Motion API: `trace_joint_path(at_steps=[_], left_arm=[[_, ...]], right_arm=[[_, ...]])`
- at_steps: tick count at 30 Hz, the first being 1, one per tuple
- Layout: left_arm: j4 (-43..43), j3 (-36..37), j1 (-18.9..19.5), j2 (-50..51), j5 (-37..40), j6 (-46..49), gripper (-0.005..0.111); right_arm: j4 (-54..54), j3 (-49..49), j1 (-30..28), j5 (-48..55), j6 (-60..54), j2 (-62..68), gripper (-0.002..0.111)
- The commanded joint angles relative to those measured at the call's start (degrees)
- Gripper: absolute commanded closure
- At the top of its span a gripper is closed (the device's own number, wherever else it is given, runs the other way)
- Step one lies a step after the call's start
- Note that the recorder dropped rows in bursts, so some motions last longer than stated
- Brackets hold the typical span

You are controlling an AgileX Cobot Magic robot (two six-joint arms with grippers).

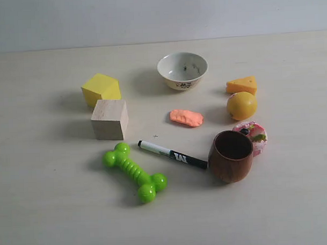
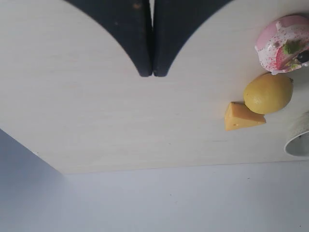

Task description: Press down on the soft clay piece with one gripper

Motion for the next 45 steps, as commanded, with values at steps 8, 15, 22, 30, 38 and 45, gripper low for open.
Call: trace_joint_path(at_steps=[8,15,22,30,38,45], left_arm=[[0.02,-0.14,-0.3,-0.32,-0.55,-0.15,0.107],[0.02,-0.14,-0.3,-0.32,-0.55,-0.15,0.107],[0.66,-0.14,-0.3,-0.32,-0.55,0.53,0.107],[1.75,-0.14,-0.3,-0.32,-12.58,1.2,0.107],[1.75,-0.14,-0.3,-0.32,-23.0,1.2,0.107],[1.42,-0.14,-0.3,-0.32,-29.05,-1.69,0.107]], right_arm=[[-0.32,0.32,0.0,-0.28,0.05,-0.33,0.108],[-0.32,0.32,0.0,-0.28,0.05,-0.33,0.108],[-0.32,0.32,0.0,-0.28,0.05,-0.33,0.108],[-0.32,0.32,0.0,-0.28,0.05,-0.33,0.108],[-0.32,0.32,0.0,-0.28,0.05,-0.33,0.108],[-0.32,0.32,0.0,-0.28,0.05,-0.33,0.108]])
